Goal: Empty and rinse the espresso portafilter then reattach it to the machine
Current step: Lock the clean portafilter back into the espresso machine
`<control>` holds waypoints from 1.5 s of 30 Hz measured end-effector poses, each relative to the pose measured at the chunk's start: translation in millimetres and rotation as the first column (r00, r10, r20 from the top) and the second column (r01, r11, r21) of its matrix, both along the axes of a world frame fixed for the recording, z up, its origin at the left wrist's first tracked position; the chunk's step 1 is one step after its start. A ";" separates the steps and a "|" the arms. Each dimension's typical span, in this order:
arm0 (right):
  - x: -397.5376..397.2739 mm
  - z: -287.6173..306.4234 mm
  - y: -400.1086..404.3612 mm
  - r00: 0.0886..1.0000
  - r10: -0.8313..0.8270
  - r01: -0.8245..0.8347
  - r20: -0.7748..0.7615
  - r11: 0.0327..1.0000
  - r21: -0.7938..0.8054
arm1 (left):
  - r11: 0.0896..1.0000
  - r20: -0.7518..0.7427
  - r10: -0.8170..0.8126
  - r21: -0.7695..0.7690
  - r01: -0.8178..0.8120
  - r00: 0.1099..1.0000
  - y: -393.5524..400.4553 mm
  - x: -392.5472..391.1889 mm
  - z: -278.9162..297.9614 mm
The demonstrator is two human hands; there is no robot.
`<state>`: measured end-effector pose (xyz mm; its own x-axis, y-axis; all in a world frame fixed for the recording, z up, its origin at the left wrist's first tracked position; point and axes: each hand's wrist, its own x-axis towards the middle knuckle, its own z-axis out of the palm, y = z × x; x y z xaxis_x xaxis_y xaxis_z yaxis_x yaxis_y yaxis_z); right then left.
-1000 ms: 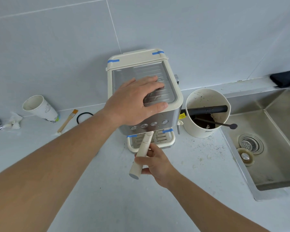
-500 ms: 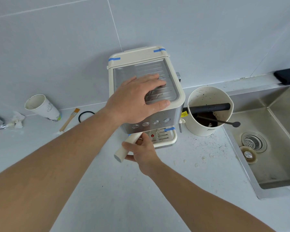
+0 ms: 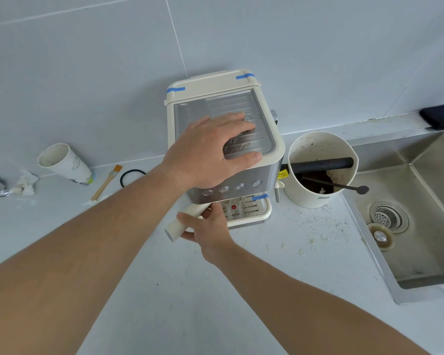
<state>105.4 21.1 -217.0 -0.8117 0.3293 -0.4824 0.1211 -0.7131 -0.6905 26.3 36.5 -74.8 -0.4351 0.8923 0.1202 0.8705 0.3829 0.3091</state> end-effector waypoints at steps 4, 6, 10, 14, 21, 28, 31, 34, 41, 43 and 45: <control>-11.6 2.7 -5.4 0.999 -0.041 0.040 -0.013 0.998 -0.045 | 1.000 0.002 0.008 -0.002 -0.008 1.000 -0.2 0.0 0.2; -10.6 2.7 -10.3 0.998 -0.058 0.058 -0.009 0.997 -0.054 | 1.000 -0.004 0.005 -0.001 -0.005 1.000 -0.7 -0.4 -0.5; -3.5 2.1 -12.6 0.998 -0.052 0.052 -0.030 0.998 -0.018 | 1.000 -0.008 0.006 0.001 -0.006 1.000 -0.7 -0.9 -0.4; -2.9 0.1 -12.0 0.998 -0.052 0.053 -0.032 0.999 0.004 | 1.000 -0.006 0.007 -0.002 -0.007 1.000 -0.3 -0.6 -0.3; 22.1 -0.4 -2.2 0.999 0.033 -0.034 -0.039 0.999 -0.020 | 1.000 -0.004 0.004 0.004 -0.004 1.000 -0.5 -1.0 -0.8; 48.8 5.9 21.3 0.988 0.152 -0.154 -0.030 0.981 -0.118 | 1.000 0.000 0.004 0.002 -0.004 1.000 -0.1 -2.1 -1.6; 40.6 12.3 14.5 0.986 0.120 -0.114 0.112 0.991 -0.064 | 1.000 -0.001 -0.003 -0.008 0.003 1.000 -0.8 -1.8 -0.5; 36.9 14.4 12.8 0.964 0.142 -0.155 0.225 0.987 0.043 | 0.999 -0.005 -0.015 -0.035 0.015 1.000 0.0 -0.4 1.4; 49.2 13.3 39.7 0.922 0.271 -0.325 0.278 0.930 0.173 | 0.996 0.011 -0.042 -0.075 0.042 0.999 -2.0 -5.1 0.6; 54.2 14.9 50.3 0.903 0.343 -0.394 0.259 0.902 0.177 | 0.996 0.002 -0.052 -0.077 0.052 0.999 -2.5 -7.5 -0.8; 57.6 16.0 59.3 0.881 0.395 -0.446 0.262 0.878 0.175 | 0.993 0.000 -0.070 -0.092 0.070 0.998 -2.2 -7.7 -1.5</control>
